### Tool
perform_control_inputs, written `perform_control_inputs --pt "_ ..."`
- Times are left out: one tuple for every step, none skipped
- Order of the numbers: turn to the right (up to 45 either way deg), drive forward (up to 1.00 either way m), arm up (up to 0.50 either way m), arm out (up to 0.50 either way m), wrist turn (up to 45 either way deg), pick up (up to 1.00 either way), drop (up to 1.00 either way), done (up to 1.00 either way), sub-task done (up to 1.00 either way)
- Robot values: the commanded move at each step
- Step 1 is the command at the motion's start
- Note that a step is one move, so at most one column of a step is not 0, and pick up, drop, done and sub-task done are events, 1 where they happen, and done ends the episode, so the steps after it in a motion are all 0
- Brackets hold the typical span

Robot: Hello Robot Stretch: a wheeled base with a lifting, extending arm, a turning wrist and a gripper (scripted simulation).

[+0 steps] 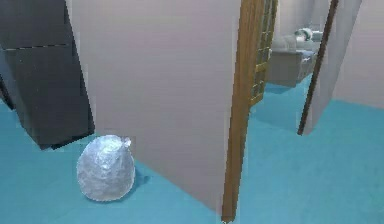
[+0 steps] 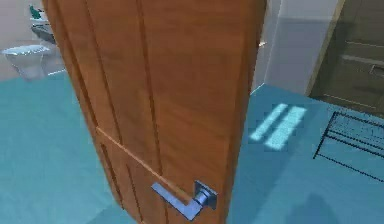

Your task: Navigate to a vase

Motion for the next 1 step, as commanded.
perform_control_inputs --pt "36.0 0.00 0.00 0.00 0.0 0.00 0.00 0.00 0.00"
